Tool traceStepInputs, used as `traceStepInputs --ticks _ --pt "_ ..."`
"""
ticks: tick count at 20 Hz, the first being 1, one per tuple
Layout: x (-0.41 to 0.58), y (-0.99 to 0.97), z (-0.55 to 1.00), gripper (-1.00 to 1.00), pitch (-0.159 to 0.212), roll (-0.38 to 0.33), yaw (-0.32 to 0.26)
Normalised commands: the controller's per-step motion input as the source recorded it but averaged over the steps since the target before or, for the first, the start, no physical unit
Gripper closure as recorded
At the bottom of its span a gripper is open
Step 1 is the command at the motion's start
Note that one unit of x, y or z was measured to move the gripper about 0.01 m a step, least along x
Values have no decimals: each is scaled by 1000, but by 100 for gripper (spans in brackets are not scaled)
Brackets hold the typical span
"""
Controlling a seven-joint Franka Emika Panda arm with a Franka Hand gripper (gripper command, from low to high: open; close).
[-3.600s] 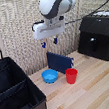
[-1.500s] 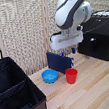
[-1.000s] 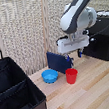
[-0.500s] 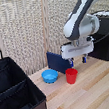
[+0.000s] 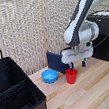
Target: Please find the red cup among the items before you. Carefully move your gripper towards it and gently hold it. Locate the front section of the organizer in front of you. Transfer the red cup above the front section and let go, placing it within that section.
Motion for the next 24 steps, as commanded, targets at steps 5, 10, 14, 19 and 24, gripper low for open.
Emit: traceStepInputs --ticks 5,10,14,19,24 --pt "-11 13 -406 -100 -77 -48 0" --pt "-60 78 -225 -100 -7 -81 0" --pt "-56 77 -179 100 0 -83 8" --pt "-43 54 -155 100 0 -60 5" --pt "-77 2 -39 100 -3 -10 0"
